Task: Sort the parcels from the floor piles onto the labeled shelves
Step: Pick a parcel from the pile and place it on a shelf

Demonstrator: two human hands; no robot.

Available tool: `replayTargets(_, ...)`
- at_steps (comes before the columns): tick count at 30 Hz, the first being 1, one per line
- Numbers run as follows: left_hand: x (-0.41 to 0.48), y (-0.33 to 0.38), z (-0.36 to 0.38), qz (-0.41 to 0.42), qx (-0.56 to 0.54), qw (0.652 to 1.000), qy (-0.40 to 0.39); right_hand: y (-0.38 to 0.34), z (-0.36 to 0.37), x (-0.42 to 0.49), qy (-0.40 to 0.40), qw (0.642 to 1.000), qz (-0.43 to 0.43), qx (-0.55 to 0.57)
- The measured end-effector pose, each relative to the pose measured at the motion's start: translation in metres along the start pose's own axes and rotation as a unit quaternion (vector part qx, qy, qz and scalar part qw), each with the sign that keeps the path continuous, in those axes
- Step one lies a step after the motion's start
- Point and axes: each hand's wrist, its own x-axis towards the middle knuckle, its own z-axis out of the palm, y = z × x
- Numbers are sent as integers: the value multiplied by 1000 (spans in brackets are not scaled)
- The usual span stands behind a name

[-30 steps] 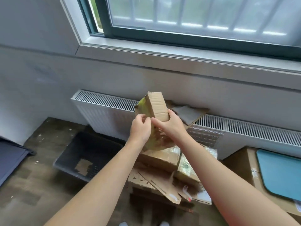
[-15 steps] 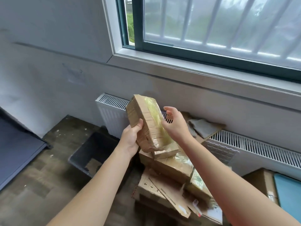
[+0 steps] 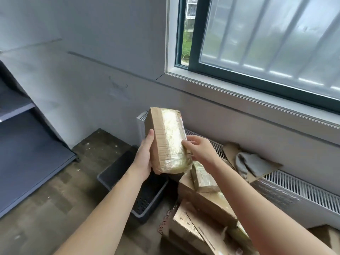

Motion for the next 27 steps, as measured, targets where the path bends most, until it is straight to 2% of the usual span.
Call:
replayTargets(4, -11, 18, -38, -44, 20, 998, 35, -22, 31, 16, -3, 1000, -13, -8)
replayTargets(7, -25, 33, -65, -33, -62, 997, 38, -37, 57, 25, -87, 994, -1, 70)
replayTargets(9, -30, 39, -82, -13, -66, 995, 70, -45, 78, 26, -129, 985, 16, 109)
replayTargets(11, -32, 44, -93, 18, 37, 989, 142, -54, 100, 26, -131, 990, -38, 41)
replayTargets(13, -40, 51, -100, 25, 152, 963, 222, -63, 121, 23, -137, 987, -80, -7)
replayTargets(14, -48, 56, -100, 23, 169, 952, 254, -68, 130, 20, -150, 985, -89, -2)
replayTargets(17, -68, 68, -105, 26, 160, 939, 305, -77, 152, 16, -187, 976, -108, 16)
replayTargets(22, -102, 69, -127, 29, 96, 934, 342, -93, 180, 6, -236, 963, -127, 40)
replayTargets(27, -133, 72, -149, 61, 40, 930, 359, -111, 213, -13, -320, 939, -128, 20)
